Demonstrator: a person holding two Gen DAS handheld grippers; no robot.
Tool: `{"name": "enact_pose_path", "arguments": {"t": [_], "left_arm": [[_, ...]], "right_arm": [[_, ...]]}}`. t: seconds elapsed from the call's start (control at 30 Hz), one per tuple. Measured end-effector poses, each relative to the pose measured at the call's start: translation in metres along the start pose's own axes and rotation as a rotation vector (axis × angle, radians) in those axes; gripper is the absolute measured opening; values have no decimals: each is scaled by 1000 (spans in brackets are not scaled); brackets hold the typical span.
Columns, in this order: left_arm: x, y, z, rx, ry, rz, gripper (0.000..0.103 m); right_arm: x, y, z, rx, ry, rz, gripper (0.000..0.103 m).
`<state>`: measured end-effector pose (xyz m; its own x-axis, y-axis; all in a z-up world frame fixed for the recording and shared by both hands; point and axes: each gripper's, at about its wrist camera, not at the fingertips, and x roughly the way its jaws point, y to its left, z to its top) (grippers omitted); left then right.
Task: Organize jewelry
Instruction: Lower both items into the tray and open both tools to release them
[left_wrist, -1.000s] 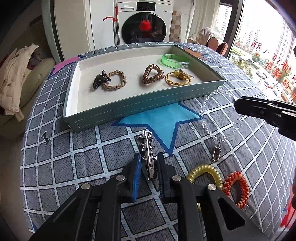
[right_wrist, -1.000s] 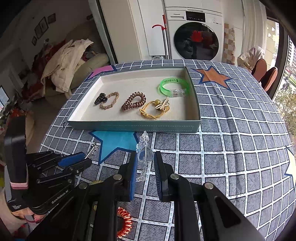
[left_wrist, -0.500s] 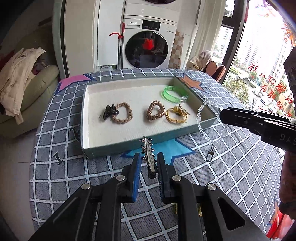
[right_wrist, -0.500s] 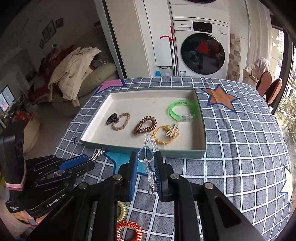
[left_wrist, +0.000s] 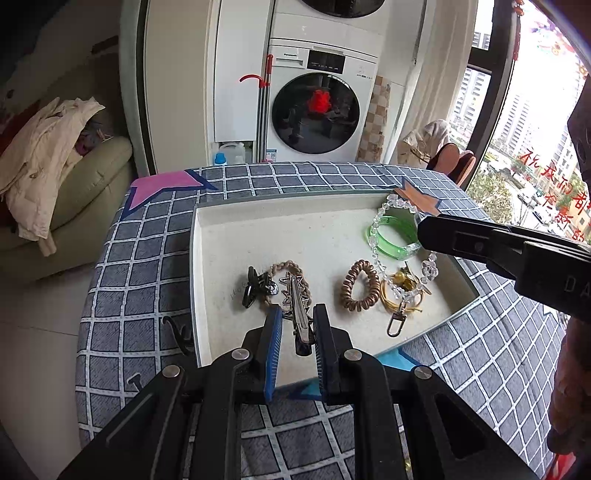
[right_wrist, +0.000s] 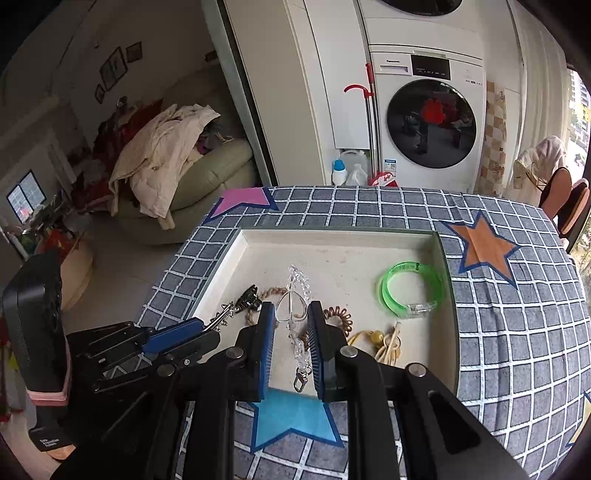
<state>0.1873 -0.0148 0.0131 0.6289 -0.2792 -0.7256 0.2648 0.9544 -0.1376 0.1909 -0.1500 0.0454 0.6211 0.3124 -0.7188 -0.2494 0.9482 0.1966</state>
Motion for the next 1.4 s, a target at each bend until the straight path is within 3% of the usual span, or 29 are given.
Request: {"name": "enact_pose_path", "arguments": {"t": [0.2,0.5,0.73,1.0,1.07,1.13,1.2,1.4], "left_arm": [[26,3,5,13,34,8,37],[63,-4,-4,42,128,49,37],[78,-11,0,64,124,119,37],[81,-7,3,47,100,120,37],[80,-6,2,39,98,120,37],[79,-5,1,34,98,119,37],[77,-6,0,34,95,121,37],[69,-10,-1,36,68,116,37]], "right_arm": [[33,-22,15,74,-6,13,19],[73,-63,2,131,62,-91,20],[87,-76,-11,140,105,-134,20],[99,-71,-18,96,143,-180,21],[99,-70,-18,98,151,-170,25],[97,-70,-17,113,153,-162,45],[91,-71,-19,127,140,-146,54],[72,-67,-24,148,115,-122,57]]}}
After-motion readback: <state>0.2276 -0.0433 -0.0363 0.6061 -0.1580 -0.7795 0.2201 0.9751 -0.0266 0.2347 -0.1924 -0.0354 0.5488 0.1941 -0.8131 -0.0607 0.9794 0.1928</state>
